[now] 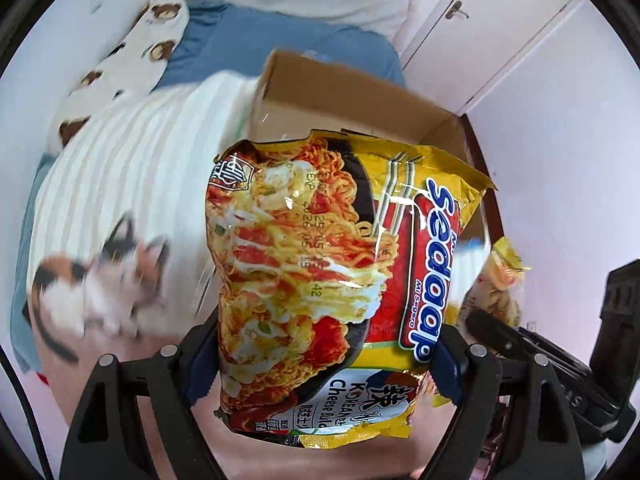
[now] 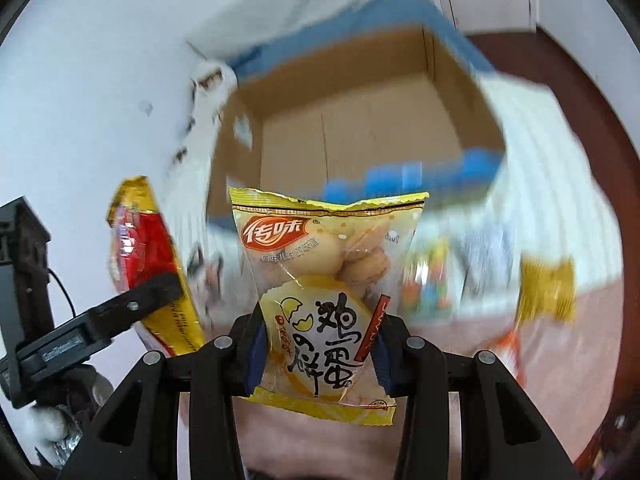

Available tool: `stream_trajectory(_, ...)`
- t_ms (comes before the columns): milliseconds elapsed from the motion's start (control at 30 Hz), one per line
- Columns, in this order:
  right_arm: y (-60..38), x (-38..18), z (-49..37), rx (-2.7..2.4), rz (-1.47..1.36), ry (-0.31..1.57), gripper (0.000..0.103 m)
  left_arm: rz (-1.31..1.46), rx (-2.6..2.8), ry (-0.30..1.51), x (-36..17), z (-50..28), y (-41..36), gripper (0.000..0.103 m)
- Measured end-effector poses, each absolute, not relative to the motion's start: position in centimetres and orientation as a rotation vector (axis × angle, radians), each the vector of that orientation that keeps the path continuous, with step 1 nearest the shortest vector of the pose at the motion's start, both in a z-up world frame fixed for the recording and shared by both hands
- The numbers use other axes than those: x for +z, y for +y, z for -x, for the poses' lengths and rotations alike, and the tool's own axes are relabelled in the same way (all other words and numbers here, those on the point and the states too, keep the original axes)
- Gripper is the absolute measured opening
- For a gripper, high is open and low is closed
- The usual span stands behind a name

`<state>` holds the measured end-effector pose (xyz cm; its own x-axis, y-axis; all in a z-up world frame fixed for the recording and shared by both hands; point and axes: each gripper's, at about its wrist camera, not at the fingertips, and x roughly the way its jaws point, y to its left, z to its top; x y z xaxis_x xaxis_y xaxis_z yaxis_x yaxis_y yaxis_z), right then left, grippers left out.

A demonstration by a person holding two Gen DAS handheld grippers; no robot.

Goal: Organize snacks
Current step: 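Carry both packs into the cardboard box and open both tools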

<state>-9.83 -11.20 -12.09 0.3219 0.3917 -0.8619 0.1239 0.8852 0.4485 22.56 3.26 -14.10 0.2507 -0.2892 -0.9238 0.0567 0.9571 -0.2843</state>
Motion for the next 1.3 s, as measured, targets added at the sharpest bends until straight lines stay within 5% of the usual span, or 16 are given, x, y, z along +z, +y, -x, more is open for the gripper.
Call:
stream_trajectory(200, -13.8, -11.5, 1.4, 0.150, -0.428, 1.166, 0.045, 0.197, -0.221, 1.363, -17.9, -26.5, 4.4, 0.085)
stream_trajectory(600, -15.1, -21.2, -13.0, 0.121, -0.333, 1.295, 0.045, 0.198, -0.151, 1.551, -29.5, -28.0, 5.6, 0.085)
stream_trajectory(967, -15.1, -27.2, -19.1, 0.133, -0.273, 1.368, 0.047, 0.174, -0.144, 1.622, -29.9, -25.0, 4.3, 0.086)
stream_trajectory(1033, -15.0, -27.9, -20.2, 0.157, -0.273, 1.381, 0.056, 0.147, -0.145, 1.612, -29.9, -25.0, 4.1, 0.087)
stream_trajectory(1100, -14.8, -28.8, -21.1, 0.170, -0.247, 1.412, 0.094, 0.125, -0.145, 1.612, -29.9, -24.9, 4.0, 0.090)
stream_trajectory(1300, -14.4, -29.0, -21.6, 0.172, -0.222, 1.417, 0.095, 0.111, -0.146, 1.570, -28.1, -23.3, 3.8, 0.091)
